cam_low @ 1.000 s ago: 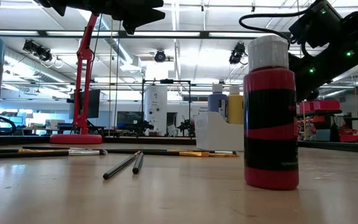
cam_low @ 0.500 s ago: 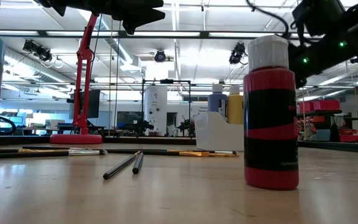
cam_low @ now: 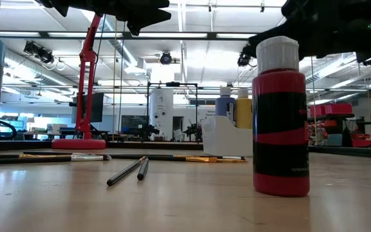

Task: Pick & Place Paint Supplies
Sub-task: Put the small red paint bottle into the white bin

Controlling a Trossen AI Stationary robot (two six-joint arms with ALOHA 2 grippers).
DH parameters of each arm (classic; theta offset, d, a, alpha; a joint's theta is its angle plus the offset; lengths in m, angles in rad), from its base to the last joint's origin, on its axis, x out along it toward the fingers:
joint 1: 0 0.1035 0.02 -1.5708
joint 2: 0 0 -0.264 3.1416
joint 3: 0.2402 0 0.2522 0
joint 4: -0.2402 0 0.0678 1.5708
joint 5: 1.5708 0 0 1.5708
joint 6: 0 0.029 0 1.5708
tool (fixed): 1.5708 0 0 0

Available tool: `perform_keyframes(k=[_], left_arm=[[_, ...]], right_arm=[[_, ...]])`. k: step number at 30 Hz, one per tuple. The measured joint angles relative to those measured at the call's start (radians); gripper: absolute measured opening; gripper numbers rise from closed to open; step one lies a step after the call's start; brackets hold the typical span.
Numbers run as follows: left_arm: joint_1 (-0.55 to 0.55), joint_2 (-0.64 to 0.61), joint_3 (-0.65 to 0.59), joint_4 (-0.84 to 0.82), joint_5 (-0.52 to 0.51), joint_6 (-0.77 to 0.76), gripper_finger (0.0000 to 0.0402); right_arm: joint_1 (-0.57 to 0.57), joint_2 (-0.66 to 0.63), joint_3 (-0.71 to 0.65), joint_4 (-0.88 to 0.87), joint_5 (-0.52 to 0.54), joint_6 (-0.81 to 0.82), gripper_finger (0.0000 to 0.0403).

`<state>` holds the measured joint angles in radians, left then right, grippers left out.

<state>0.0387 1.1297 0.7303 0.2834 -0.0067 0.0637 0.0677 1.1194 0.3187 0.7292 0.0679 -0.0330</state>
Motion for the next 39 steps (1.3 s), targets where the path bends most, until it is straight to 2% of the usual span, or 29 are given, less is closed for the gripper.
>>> perform_keyframes(k=[7,10,14,17,21,24,27,34,39], left_arm=[[0.000,0.000,0.000,0.005,0.000,-0.001,0.0210],[0.000,0.000,0.000,0.006,0.000,-0.001,0.0210],[0.000,0.000,0.000,0.007,0.000,-0.005,0.0210],[0.000,0.000,0.000,0.007,0.000,-0.006,0.0210],[0.000,0.000,0.000,0.007,0.000,-0.007,0.0210],[0.000,0.000,0.000,0.006,0.013,-0.017,0.0210],[0.000,0.000,0.000,0.004,0.061,-0.041,0.0210],[0.000,0.000,0.000,0.003,0.187,-0.051,0.0210],[-0.014,0.000,0.000,0.004,0.191,-0.057,0.0210]], right_arm=[[0.058,0.009,0.000,0.054,-0.154,0.019,0.0209],[0.087,0.036,0.000,0.124,-0.253,0.022,0.0221],[0.132,0.114,0.001,0.227,-0.377,0.022,0.0228],[0.163,0.189,0.033,0.271,-0.404,0.025,0.0229],[0.179,0.295,0.137,0.184,-0.427,0.022,0.0229],[0.180,0.385,0.224,0.066,-0.538,-0.023,0.0229],[0.192,0.478,0.299,0.045,-0.644,-0.085,0.0227],[0.203,0.630,0.402,-0.015,-0.658,-0.188,0.0213],[0.203,0.685,0.458,-0.054,-0.660,-0.186,0.0213]])
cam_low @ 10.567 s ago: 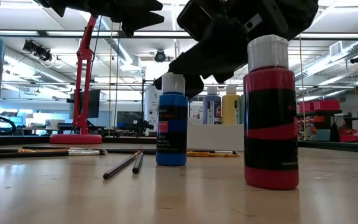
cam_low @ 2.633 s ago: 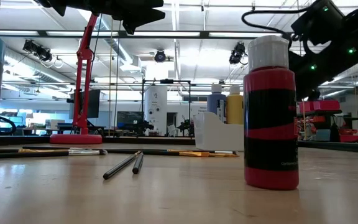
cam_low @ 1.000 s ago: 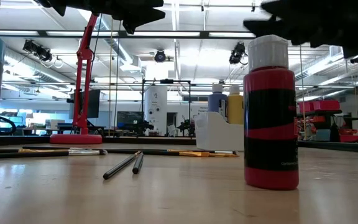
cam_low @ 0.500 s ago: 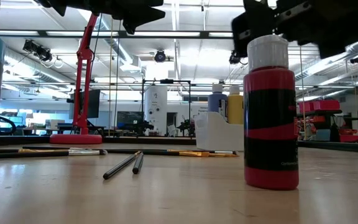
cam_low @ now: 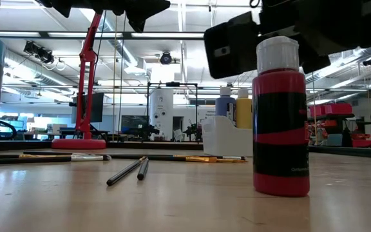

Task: Pick & Place Paint Supplies
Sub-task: Put the small red paint bottle into the white bin

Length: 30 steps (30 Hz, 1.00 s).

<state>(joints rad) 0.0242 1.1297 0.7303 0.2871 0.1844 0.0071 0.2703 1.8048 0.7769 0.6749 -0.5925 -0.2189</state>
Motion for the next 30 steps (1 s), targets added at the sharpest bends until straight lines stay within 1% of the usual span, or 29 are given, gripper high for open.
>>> perform_keyframes(k=[4,10,14,18,25,30], left_arm=[[-0.019,0.000,0.000,0.001,-0.006,0.000,0.0210],[-0.035,0.000,0.000,0.006,-0.011,0.000,0.0210],[-0.035,0.000,0.000,0.021,-0.011,0.007,0.0210],[-0.035,0.000,0.000,0.020,-0.016,0.007,0.0210],[-0.035,0.000,0.000,0.019,-0.015,0.005,0.0210],[-0.035,0.000,0.000,0.019,-0.015,0.004,0.0210]], right_arm=[[0.004,0.015,0.009,-0.031,-0.042,-0.010,0.0212],[0.005,0.016,0.009,-0.032,-0.047,-0.053,0.0212],[0.005,0.018,0.009,-0.029,-0.047,-0.055,0.0212],[0.007,0.047,0.009,-0.018,-0.074,-0.076,0.0207],[0.007,0.063,0.008,0.022,-0.073,-0.104,0.0181],[0.005,0.063,0.008,0.037,-0.074,-0.103,0.0135]])
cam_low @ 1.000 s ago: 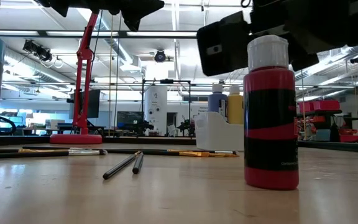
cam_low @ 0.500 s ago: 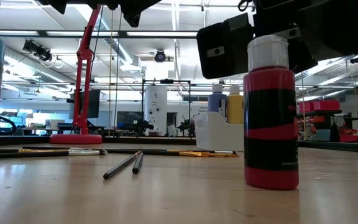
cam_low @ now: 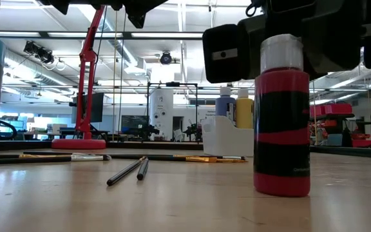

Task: Pick & Place Paint Supplies
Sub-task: Put the small red paint bottle into the white bin

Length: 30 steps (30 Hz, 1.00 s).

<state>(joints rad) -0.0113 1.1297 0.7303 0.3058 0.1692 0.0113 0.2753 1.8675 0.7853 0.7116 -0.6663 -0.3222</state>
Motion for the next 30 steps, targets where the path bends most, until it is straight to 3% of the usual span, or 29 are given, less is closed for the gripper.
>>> perform_keyframes(k=[3,11,14,18,21,25,30], left_arm=[[0.000,0.000,0.000,0.000,0.000,0.000,0.0210],[0.000,0.000,0.000,0.000,0.000,0.000,0.0210],[0.000,0.000,0.000,0.000,0.000,0.000,0.0210],[0.000,0.000,0.000,-0.001,0.000,0.000,0.0210],[0.000,0.000,0.000,-0.001,0.000,-0.006,0.0210],[0.000,0.000,0.000,-0.001,0.000,-0.007,0.0210],[0.000,0.000,0.000,-0.001,0.001,-0.008,0.0210]], right_arm=[[-0.002,0.000,0.001,-0.008,-0.003,0.000,0.0108],[-0.002,-0.020,-0.002,-0.007,0.004,-0.022,0.0109],[-0.007,-0.084,-0.001,-0.028,0.001,0.000,0.0112],[-0.027,-0.237,-0.001,-0.218,-0.015,-0.038,0.0109],[-0.052,-0.380,-0.001,-0.380,0.090,-0.045,0.0109],[-0.070,-0.536,-0.001,-0.538,0.323,-0.045,0.0109],[-0.083,-0.638,-0.091,-0.481,0.661,0.027,0.0109]])
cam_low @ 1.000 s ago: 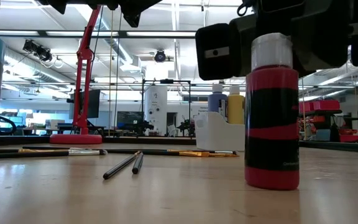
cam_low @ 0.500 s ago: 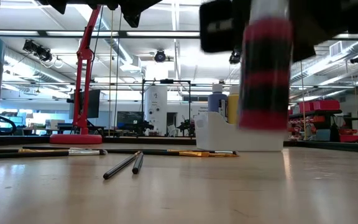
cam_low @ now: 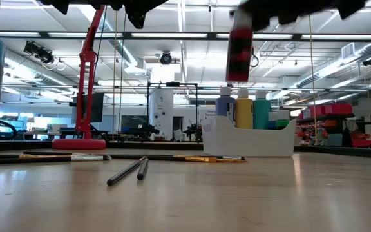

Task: Pick & Place Paint Supplies
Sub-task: Put the small red paint bottle into the white bin

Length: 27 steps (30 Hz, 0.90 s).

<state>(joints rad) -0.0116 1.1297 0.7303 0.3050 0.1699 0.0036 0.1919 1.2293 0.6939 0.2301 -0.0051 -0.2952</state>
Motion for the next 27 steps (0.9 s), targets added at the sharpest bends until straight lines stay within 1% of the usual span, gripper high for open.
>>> perform_keyframes(k=[3,5,8,10,12,14,16,23,25,27], left_arm=[[0.000,0.000,0.000,0.000,0.000,0.001,0.0210],[0.000,0.000,0.000,0.001,0.000,0.007,0.0210],[0.000,0.000,0.000,0.000,0.000,0.007,0.0210],[0.000,0.000,0.000,0.000,0.000,0.008,0.0210],[0.000,0.000,0.000,0.001,0.000,0.008,0.0210],[0.000,0.000,0.000,0.002,0.000,0.008,0.0210],[0.000,0.000,0.000,0.005,0.000,0.009,0.0210],[0.000,0.000,0.000,0.029,0.000,0.010,0.0210],[0.000,0.000,0.000,0.029,0.000,0.011,0.0210],[0.000,0.000,0.000,0.028,0.000,0.011,0.0210]], right_arm=[[-0.013,-0.008,-0.126,0.132,0.228,0.008,0.0109],[-0.028,-0.008,-0.214,0.255,0.381,0.019,0.0109],[-0.058,-0.008,-0.336,0.461,0.578,0.046,0.0111],[-0.079,-0.010,-0.405,0.606,0.699,0.078,0.0115],[-0.103,-0.011,-0.463,0.697,0.778,0.151,0.0117],[-0.125,-0.011,-0.507,0.734,0.809,0.238,0.0117],[-0.147,-0.011,-0.530,0.733,0.800,0.286,0.0114],[-0.202,-0.010,-0.536,0.707,0.793,0.290,0.0114],[-0.217,-0.010,-0.536,0.683,0.785,0.319,0.0115],[-0.232,-0.010,-0.535,0.644,0.754,0.362,0.0115]])
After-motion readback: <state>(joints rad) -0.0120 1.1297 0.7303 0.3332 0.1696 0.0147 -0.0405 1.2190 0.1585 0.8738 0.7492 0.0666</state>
